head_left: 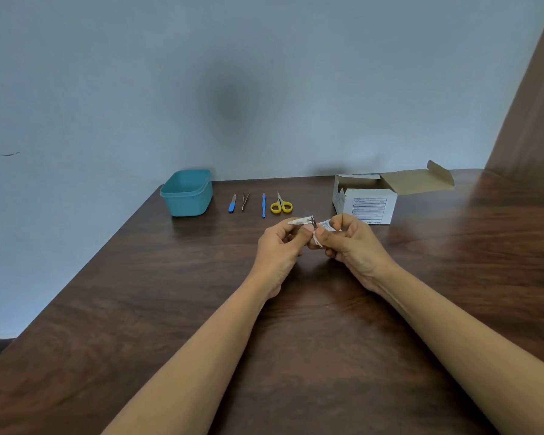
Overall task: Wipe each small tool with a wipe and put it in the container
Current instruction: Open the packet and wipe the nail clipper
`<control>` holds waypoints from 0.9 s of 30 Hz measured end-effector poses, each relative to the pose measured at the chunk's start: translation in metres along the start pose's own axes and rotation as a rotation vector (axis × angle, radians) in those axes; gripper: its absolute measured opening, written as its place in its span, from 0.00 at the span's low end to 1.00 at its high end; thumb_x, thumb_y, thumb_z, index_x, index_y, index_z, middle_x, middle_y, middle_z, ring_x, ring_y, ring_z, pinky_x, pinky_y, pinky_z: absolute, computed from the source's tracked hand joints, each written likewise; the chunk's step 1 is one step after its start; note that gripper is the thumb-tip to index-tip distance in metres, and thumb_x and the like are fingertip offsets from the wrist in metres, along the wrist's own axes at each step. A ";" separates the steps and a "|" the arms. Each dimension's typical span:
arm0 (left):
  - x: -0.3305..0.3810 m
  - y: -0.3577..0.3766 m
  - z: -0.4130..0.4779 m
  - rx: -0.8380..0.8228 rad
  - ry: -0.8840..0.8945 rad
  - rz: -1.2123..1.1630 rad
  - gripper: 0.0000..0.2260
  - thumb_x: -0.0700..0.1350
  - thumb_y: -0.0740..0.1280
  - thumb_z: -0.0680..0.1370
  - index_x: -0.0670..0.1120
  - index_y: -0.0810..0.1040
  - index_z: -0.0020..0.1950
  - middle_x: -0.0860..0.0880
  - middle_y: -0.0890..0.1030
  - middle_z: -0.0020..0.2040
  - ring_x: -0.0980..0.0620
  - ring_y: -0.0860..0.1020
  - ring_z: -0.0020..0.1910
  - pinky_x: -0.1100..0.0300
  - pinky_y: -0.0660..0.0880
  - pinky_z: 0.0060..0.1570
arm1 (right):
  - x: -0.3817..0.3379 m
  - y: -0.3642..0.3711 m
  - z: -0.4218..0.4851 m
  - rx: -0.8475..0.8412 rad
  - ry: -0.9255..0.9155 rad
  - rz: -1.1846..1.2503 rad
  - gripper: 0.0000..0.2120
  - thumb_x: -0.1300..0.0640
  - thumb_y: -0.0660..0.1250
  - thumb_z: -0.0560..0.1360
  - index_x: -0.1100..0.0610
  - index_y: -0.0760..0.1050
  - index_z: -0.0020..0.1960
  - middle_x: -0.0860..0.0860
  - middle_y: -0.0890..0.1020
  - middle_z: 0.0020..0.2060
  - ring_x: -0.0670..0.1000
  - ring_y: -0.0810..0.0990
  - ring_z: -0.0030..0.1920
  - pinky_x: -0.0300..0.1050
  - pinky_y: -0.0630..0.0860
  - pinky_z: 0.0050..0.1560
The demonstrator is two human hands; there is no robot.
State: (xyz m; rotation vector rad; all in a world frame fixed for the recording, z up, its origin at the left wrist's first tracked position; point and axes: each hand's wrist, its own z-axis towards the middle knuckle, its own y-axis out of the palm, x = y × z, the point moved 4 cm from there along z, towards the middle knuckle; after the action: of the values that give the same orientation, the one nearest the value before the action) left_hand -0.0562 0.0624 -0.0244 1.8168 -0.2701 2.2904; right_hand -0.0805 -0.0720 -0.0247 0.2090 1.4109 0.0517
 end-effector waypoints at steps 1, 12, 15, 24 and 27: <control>0.000 0.000 0.000 0.003 -0.001 -0.001 0.05 0.47 0.67 0.78 0.55 0.82 0.50 0.52 0.84 0.43 0.59 0.75 0.41 0.69 0.73 0.36 | 0.001 -0.001 0.001 -0.008 0.005 0.017 0.15 0.69 0.69 0.72 0.54 0.66 0.40 0.54 0.83 0.35 0.56 0.79 0.39 0.39 0.69 0.34; 0.000 0.000 0.001 0.008 0.021 -0.006 0.08 0.49 0.68 0.78 0.51 0.83 0.54 0.55 0.83 0.42 0.60 0.76 0.41 0.69 0.72 0.35 | -0.003 0.002 -0.003 0.021 -0.095 0.037 0.17 0.62 0.73 0.67 0.54 0.63 0.41 0.51 0.84 0.31 0.46 0.82 0.34 0.38 0.68 0.34; 0.001 0.001 0.001 0.008 0.024 -0.001 0.07 0.49 0.68 0.78 0.52 0.82 0.53 0.55 0.84 0.41 0.61 0.77 0.40 0.68 0.73 0.36 | -0.003 0.004 -0.003 0.006 -0.162 -0.025 0.14 0.64 0.69 0.73 0.55 0.63 0.40 0.49 0.83 0.30 0.44 0.81 0.34 0.34 0.70 0.34; 0.003 0.002 0.001 0.007 0.009 -0.024 0.07 0.43 0.65 0.80 0.50 0.81 0.53 0.54 0.82 0.40 0.65 0.77 0.35 0.71 0.72 0.35 | 0.001 0.007 0.003 -0.066 -0.175 -0.061 0.15 0.70 0.62 0.77 0.56 0.61 0.40 0.48 0.80 0.29 0.43 0.80 0.34 0.31 0.72 0.36; 0.004 0.000 0.002 0.014 0.010 -0.031 0.07 0.40 0.64 0.80 0.48 0.81 0.54 0.54 0.82 0.40 0.65 0.75 0.35 0.69 0.71 0.36 | 0.002 0.005 0.004 -0.067 -0.142 -0.007 0.15 0.72 0.64 0.75 0.56 0.62 0.41 0.49 0.81 0.29 0.43 0.81 0.34 0.31 0.73 0.36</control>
State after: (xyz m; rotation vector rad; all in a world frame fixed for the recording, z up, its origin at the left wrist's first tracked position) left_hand -0.0558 0.0617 -0.0203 1.8035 -0.2232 2.2853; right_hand -0.0761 -0.0671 -0.0254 0.1494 1.2669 0.0765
